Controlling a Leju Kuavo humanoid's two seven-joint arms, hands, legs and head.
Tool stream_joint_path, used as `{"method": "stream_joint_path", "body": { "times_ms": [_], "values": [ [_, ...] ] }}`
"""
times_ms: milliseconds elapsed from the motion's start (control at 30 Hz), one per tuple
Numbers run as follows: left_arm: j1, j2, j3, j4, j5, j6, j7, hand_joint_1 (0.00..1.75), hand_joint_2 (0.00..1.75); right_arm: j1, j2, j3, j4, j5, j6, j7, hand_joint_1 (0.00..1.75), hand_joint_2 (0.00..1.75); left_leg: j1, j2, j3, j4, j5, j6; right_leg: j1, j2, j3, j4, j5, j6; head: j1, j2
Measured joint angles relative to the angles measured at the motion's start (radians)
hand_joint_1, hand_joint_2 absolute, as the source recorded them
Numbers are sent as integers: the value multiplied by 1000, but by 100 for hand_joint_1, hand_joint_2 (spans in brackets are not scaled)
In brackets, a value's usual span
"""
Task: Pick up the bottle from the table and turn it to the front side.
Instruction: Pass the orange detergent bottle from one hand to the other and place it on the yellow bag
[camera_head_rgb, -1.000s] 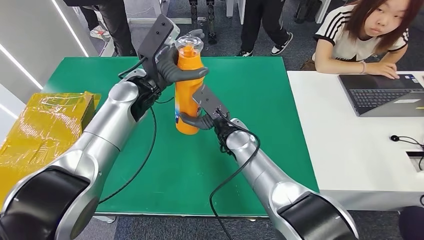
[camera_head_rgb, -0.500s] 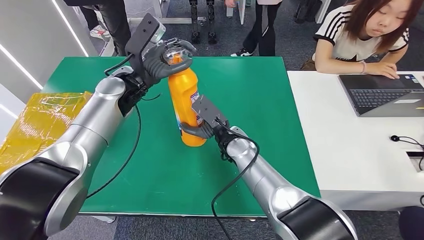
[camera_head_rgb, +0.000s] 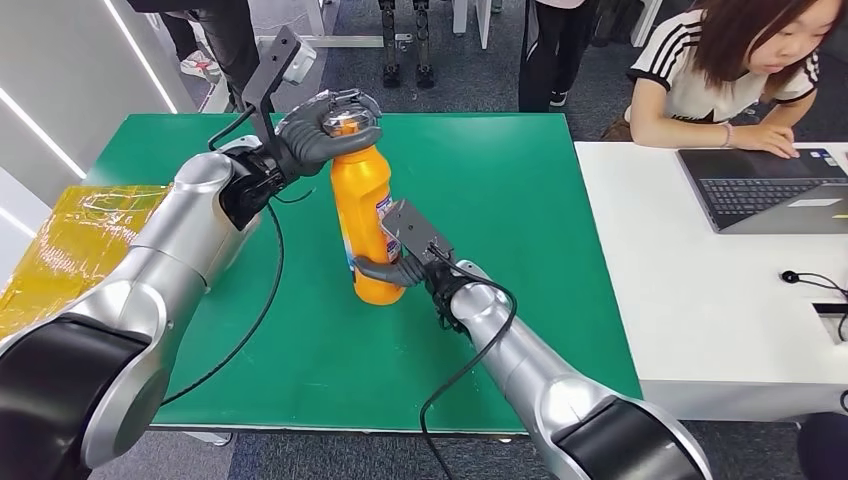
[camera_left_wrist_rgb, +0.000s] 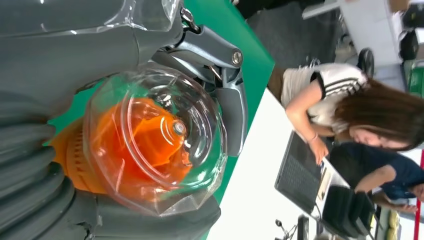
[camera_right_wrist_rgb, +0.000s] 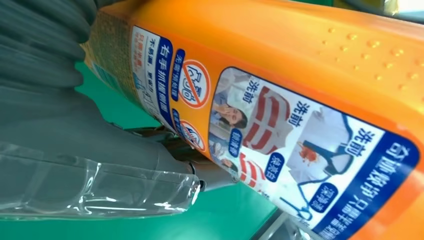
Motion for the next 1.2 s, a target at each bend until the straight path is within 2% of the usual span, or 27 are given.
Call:
{"method": "stream_joint_path", "body": {
  "times_ms": [33,167,267,433,767,933,1000,1133,1200],
  "values": [
    [2,0,0,2,8,-10,5,175,175,2,0,0,-1,-7,2,-7,0,175,0,0,0,0,0,0,0,0,0,0,0,0,0,0],
    [31,-1,0,10,18,-24,13,175,175,-2,-6,-4,-22,-28,4,-34,0,175,0,1,0,0,0,0,0,2,0,0,0,0,0,0],
    [42,-1,-10,12,-19,27,-11,175,175,-4,-17,-11,-36,-40,4,-40,0,175,0,1,0,0,0,0,0,0,0,0,0,0,0,0],
    [40,8,-66,13,-167,214,-89,175,175,1,-55,-37,-59,-60,2,-59,0,175,0,1,0,1,0,0,0,1,0,0,1,0,0,0],
    [15,54,-161,18,-383,451,-167,175,175,57,-105,-66,-140,-61,6,-79,0,175,0,3,0,1,0,0,0,3,-1,0,2,0,0,0],
    [10,88,-216,18,-644,722,-215,175,175,113,-125,-73,-249,-61,13,-80,0,175,0,4,0,1,0,0,0,4,-1,1,2,0,0,0],
    [6,107,-242,18,-746,814,-221,175,175,137,-136,-76,-306,-64,13,-79,0,175,0,4,0,1,0,0,0,4,-1,1,2,0,0,0],
    [2,135,-274,18,-847,883,-215,175,175,169,-154,-80,-392,-69,14,-76,0,175,0,3,0,1,0,0,0,3,-1,1,2,0,0,0],
    [0,152,-301,16,-949,938,-185,175,175,186,-163,-85,-429,-71,10,-77,0,175,0,3,0,1,0,0,0,3,-1,1,2,0,0,0]
  ]
}}
